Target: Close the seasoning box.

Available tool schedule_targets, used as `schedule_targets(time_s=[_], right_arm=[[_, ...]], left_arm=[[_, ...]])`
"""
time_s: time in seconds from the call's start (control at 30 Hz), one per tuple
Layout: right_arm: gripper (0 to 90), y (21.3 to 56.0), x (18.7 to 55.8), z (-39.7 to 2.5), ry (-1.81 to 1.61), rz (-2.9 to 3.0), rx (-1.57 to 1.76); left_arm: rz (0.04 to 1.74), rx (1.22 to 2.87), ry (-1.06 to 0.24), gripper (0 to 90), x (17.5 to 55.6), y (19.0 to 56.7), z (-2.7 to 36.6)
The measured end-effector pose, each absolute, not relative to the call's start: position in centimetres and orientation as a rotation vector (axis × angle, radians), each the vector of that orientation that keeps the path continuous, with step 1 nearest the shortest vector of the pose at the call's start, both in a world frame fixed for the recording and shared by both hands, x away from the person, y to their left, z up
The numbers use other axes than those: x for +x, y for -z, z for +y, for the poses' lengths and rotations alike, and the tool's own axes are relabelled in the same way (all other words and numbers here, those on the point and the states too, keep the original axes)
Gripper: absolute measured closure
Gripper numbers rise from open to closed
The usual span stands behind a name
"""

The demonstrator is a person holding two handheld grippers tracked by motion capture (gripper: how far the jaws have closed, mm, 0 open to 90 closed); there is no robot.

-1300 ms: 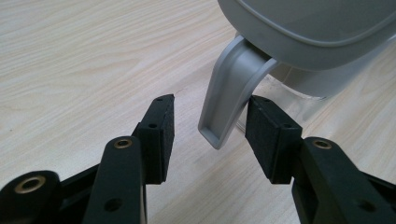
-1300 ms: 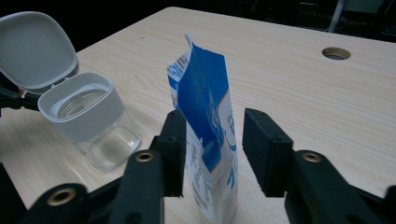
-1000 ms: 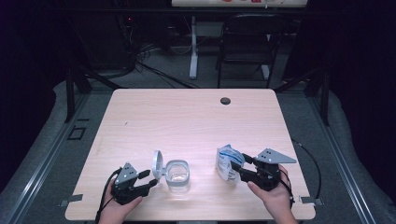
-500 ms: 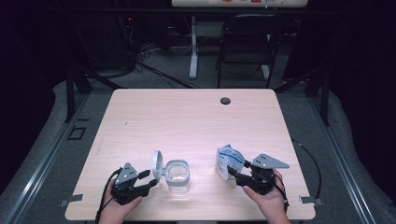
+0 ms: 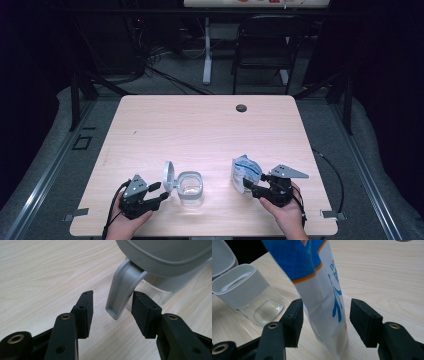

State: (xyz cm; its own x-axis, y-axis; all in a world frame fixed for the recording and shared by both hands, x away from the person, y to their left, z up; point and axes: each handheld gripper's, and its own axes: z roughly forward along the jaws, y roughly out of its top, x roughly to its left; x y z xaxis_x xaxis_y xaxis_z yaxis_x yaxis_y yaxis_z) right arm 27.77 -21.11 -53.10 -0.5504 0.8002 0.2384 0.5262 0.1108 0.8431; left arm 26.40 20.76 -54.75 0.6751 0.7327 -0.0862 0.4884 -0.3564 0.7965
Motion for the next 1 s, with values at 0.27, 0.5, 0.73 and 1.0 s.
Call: schedule_targets(time_s=[0.27, 0.5, 0.73, 1.0], right_arm=[[43.1, 53.8, 28.4, -20.7, -1.414, 2.142, 1.339], [41.5, 54.2, 28.8, -20.5, -1.400, 2.172, 1.358], [39.0, 54.7, 29.0, -20.2, -1.408, 2.172, 1.371], [36.4, 55.4, 29.1, -20.0, -1.414, 2.166, 1.380]], left_arm=[[0.943, 2.027, -0.357, 52.7, 26.4, 54.8, 20.8], [0.941, 2.026, -0.359, 52.7, 26.4, 54.7, 20.8], [0.940, 2.028, -0.360, 52.7, 26.4, 54.7, 20.8], [0.940, 2.030, -0.360, 52.6, 26.4, 54.7, 20.8]])
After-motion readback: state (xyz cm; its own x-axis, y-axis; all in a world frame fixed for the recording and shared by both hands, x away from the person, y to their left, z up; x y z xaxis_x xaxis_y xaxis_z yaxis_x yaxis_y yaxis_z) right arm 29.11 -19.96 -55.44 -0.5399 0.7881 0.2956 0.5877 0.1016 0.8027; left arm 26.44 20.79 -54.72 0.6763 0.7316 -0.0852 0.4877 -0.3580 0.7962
